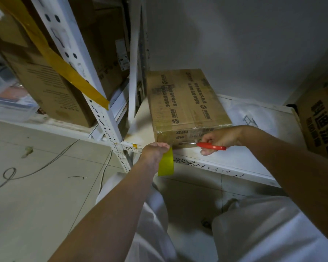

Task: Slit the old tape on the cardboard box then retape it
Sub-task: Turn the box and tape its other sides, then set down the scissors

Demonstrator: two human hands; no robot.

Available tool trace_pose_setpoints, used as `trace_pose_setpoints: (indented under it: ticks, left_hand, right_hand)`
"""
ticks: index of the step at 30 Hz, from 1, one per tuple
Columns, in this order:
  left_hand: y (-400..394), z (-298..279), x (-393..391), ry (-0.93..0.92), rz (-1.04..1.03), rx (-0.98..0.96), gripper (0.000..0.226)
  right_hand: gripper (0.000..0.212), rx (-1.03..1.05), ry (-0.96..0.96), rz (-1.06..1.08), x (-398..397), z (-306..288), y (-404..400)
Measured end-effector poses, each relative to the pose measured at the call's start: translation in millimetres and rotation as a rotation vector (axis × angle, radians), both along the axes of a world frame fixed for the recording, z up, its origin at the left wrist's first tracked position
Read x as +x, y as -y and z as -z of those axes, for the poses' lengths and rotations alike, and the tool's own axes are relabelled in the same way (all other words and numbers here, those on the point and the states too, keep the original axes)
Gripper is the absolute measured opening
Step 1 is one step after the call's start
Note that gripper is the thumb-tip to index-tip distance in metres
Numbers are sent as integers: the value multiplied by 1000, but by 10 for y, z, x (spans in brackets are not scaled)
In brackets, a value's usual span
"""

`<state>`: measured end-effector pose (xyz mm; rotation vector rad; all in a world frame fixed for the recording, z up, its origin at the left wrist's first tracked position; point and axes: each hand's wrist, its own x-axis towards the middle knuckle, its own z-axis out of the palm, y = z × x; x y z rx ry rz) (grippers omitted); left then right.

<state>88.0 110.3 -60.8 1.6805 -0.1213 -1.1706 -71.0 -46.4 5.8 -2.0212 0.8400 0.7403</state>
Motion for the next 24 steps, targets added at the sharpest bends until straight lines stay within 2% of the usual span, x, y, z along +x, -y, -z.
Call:
trace_pose_setpoints:
  ticks: [9, 14, 19, 24]
  left_hand:
    - [-5, 8, 19, -16, -15, -6, 10]
    - [1, 19, 34, -11, -9, -17, 8]
    - [14, 18, 45, -15, -37, -9, 18]
    - [29, 8, 54, 14, -40, 32, 17]
  right_hand:
    - [25, -52, 104, -31, 255, 68, -30]
    - [32, -70, 142, -21, 291, 74, -59]
    - [39, -116, 217, 27, 338, 152, -103]
    - [46, -209, 236, -5, 334, 107, -142]
